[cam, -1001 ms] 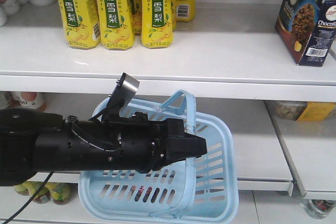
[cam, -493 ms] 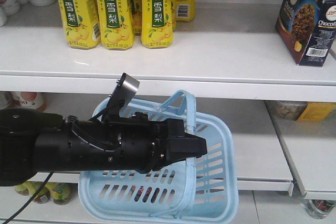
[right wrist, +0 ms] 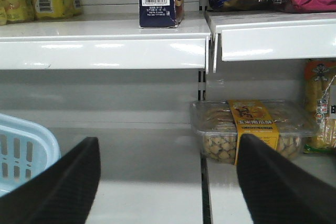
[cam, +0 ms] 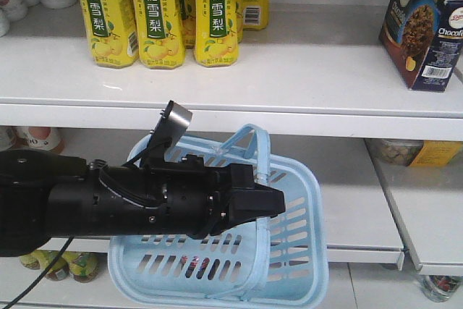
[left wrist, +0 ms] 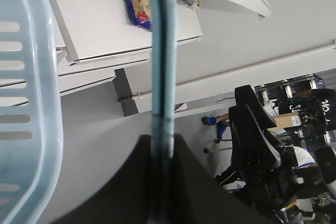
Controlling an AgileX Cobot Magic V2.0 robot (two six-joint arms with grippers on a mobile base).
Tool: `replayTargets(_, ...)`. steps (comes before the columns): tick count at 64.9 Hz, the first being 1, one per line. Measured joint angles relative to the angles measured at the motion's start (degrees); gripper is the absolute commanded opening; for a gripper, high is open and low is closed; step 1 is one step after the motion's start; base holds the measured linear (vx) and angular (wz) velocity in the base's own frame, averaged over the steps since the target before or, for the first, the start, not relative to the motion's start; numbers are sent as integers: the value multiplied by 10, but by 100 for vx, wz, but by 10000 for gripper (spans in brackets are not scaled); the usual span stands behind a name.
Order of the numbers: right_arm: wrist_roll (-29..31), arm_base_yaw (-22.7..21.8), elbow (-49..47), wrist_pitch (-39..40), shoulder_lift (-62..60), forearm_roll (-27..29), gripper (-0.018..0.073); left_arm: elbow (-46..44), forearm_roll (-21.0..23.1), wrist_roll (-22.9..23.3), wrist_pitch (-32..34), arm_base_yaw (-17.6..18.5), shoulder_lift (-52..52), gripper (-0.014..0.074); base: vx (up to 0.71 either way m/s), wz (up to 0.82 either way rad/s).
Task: Left arm holds basket, right arm returns cookies
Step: 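Open the right gripper and pull it back from the shelved box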
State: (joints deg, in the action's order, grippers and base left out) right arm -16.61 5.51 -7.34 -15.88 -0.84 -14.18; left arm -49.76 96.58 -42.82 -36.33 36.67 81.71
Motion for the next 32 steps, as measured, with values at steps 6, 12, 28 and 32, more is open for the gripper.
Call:
replayTargets(6, 0, 0, 0, 0, 0, -1, 261, 0, 0, 0, 0, 0, 0, -6, 0, 0)
replayTargets(12, -1, 0, 0, 0, 0, 1, 143, 0, 0, 0, 0, 0, 0, -6, 0, 0)
replayTargets(28, -1, 0, 0, 0, 0, 1, -11, 0, 0, 0, 0, 0, 0, -6, 0, 0)
replayTargets(32, -1, 0, 0, 0, 0, 1, -10, 0, 0, 0, 0, 0, 0, -6, 0, 0)
